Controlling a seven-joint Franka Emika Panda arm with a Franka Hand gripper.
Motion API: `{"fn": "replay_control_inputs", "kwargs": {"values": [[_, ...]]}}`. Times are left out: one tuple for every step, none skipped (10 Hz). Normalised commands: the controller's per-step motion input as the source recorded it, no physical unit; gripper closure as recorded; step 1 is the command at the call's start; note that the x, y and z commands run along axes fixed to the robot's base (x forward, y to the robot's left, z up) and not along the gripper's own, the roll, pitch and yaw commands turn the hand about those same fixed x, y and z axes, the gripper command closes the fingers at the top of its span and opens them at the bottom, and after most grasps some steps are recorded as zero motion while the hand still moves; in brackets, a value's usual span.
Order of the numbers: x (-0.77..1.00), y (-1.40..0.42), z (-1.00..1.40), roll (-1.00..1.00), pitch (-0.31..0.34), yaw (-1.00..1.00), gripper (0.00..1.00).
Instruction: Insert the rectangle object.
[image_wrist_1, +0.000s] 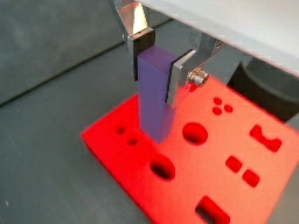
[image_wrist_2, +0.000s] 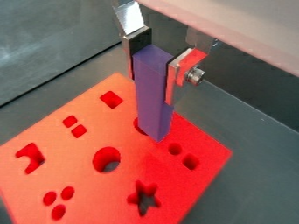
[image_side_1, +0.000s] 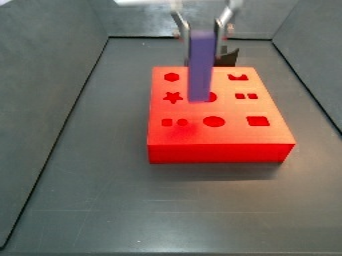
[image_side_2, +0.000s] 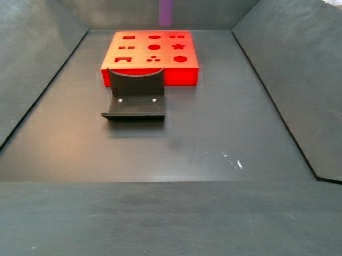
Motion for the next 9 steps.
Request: {"fn": "replay_control_inputs", "kwargs": {"values": [[1.00,-0.16,-0.19,0.00,-0.026,0.00,1.00],[1.00,-0.11,-0.11,0.00,-0.050,0.00,1.00],[1.00,-0.09,0.00,0.00,-0.103,0.00,1.00],[1.00,-0.05,0.00,0.01,-0.131,0.00,1.00],[1.00,0.00,0.00,0.04,-0.154,0.00,1.00],[1.00,0.00,0.00,0.07,-0.160,0.00,1.00],[1.00,0.00,0.00,0.08,-0.156,0.00,1.00],[1.00,0.00,0.00,0.06,-0.156,0.00,1.00],[1.00,0.00,0.00,0.05,-0.149,0.00,1.00]]}}
